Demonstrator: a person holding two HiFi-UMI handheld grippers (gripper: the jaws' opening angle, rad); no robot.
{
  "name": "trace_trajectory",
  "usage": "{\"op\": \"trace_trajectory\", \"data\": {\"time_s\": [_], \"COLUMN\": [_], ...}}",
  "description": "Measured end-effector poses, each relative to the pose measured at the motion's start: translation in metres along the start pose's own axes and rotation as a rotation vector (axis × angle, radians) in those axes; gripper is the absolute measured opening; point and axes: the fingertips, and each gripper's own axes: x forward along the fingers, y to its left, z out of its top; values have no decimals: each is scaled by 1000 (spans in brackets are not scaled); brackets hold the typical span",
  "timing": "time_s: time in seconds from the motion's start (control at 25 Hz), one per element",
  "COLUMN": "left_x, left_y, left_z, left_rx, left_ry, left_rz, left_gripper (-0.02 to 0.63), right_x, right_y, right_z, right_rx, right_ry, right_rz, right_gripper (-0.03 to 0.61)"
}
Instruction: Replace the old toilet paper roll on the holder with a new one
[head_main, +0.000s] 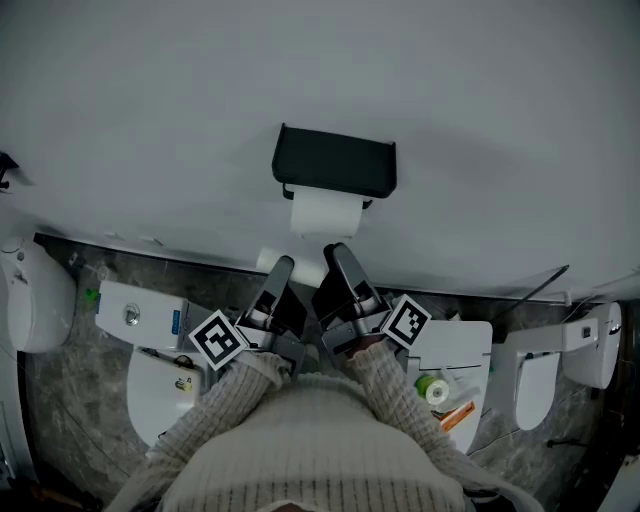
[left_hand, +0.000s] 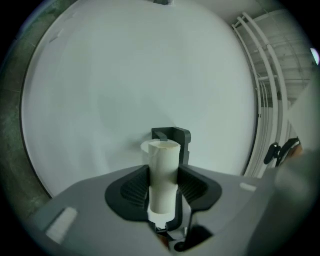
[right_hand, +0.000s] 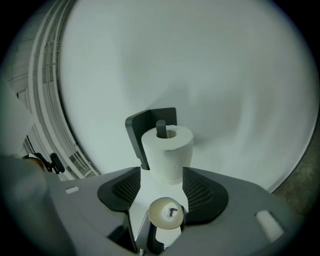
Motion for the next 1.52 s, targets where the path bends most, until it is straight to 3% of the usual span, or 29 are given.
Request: {"op": "trace_trajectory", "data": {"time_s": [0.2,0.32,0.6,1.52], "left_x": [-3,-3,2,8], "left_y": [0,0,1,-2], "left_z": [-14,-21,-37,-30], "left_rx": [-10,-12,-32,-24], "left_ry": [31,46,76,74], "left_rz": [0,0,0,-13], "left_gripper": [172,172,172,170], "right_x": [-20,-29,-47,-38], "right_y": [16,25,33,25], "right_z": [2,5,10,14], "right_rx": [-45,-73,-122,-175], "right_ry": [-30,-49,-75,-23], "right_rz": [37,59,49,18], "right_gripper": [156,136,20,0]}}
